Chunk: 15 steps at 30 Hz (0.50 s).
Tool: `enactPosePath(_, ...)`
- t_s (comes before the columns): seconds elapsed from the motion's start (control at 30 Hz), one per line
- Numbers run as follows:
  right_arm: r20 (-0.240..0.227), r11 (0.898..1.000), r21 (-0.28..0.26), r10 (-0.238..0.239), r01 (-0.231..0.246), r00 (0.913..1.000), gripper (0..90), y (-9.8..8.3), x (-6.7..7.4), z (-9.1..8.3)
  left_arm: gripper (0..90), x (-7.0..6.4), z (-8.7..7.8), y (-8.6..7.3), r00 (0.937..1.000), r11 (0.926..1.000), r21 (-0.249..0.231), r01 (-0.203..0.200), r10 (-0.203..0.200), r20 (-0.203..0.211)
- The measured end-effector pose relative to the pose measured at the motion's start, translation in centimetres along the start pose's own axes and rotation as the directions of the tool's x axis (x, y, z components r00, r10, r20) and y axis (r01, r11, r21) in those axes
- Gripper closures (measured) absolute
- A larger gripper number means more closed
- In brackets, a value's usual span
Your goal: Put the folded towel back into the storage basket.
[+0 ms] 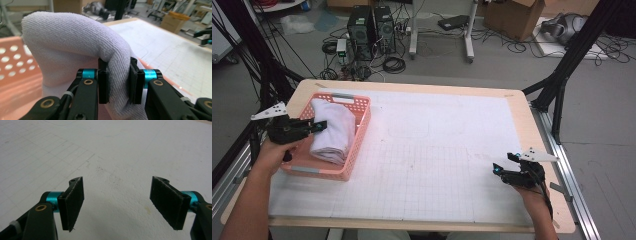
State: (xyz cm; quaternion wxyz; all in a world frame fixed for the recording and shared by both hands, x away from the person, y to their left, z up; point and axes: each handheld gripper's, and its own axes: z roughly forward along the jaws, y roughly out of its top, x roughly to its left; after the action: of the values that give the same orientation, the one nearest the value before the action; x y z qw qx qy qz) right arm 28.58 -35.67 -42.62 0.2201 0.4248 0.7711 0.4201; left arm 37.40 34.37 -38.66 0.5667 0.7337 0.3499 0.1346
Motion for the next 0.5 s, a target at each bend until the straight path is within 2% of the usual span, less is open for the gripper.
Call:
enactPosePath(0.07, 0.0, 1.0, -0.001, -0.008, 0.008, 1.0, 26.4, 0.0, 0.0, 0.0, 73.1, 0.1, 0.2, 0.0, 0.9993, 0.9994, 0.013, 0.033, -0.033, -0.016)
enactPosePath(0.1, -0.001, 1.0, -0.002, -0.008, 0.008, 1.0, 26.4, 0.1, 0.0, 0.0, 70.8, 0.2, 0.1, 0.0, 0.9981, 0.9987, 0.013, 0.049, -0.049, -0.037)
enactPosePath(0.17, -0.002, 1.0, -0.004, -0.01, 0.01, 1.0, 26.4, 0.1, 0.0, 0.0, 60.3, 0.4, -0.2, 0.2, 0.9908, 0.9949, -0.012, 0.1, -0.101, -0.09)
enactPosePath(0.2, -0.002, 1.0, -0.004, -0.006, 0.006, 1.0, 26.4, 0.1, 0.1, 0.0, 54.0, 0.5, -0.5, 0.4, 0.9846, 0.993, -0.025, 0.115, -0.117, -0.13)
enactPosePath(0.27, -0.003, 1.0, -0.004, -0.007, 0.007, 1.0, 26.4, 0.1, 0.1, 0.0, 40.8, 0.5, -1.2, 0.8, 0.9642, 0.9849, -0.087, 0.149, -0.165, -0.208)
enactPosePath(0.3, -0.005, 1.0, -0.007, -0.012, 0.012, 0.9999, 26.4, 0.1, 0.1, 0.1, 38.0, 0.4, -1.6, 1.2, 0.9565, 0.9836, -0.118, 0.137, -0.162, -0.243)
enactPosePath(0.37, -0.006, 1.0, -0.004, -0.011, 0.011, 0.9999, 26.4, 0.1, 0.1, 0.1, 37.8, 0.0, -2.3, 1.9, 0.9371, 0.982, -0.151, 0.114, -0.157, -0.312)
enactPosePath(0.43, -0.006, 1.0, -0.005, -0.012, 0.012, 0.9999, 26.4, 0.2, 0.1, 0.1, 37.3, -0.4, -2.5, 2.5, 0.9175, 0.9846, -0.136, 0.11, -0.153, -0.367)
enactPosePath(0.47, -0.007, 1.0, -0.007, -0.014, 0.014, 0.9999, 26.4, 0.2, 0.1, 0.1, 36.5, -0.6, -2.5, 2.7, 0.9152, 0.9875, -0.115, 0.108, -0.144, -0.376)
enactPosePath(0.5, -0.008, 1.0, -0.008, -0.011, 0.011, 0.9999, 26.4, 0.2, 0.2, 0.1, 36.4, -0.8, -2.3, 2.7, 0.9157, 0.9892, -0.101, 0.106, -0.137, -0.378)
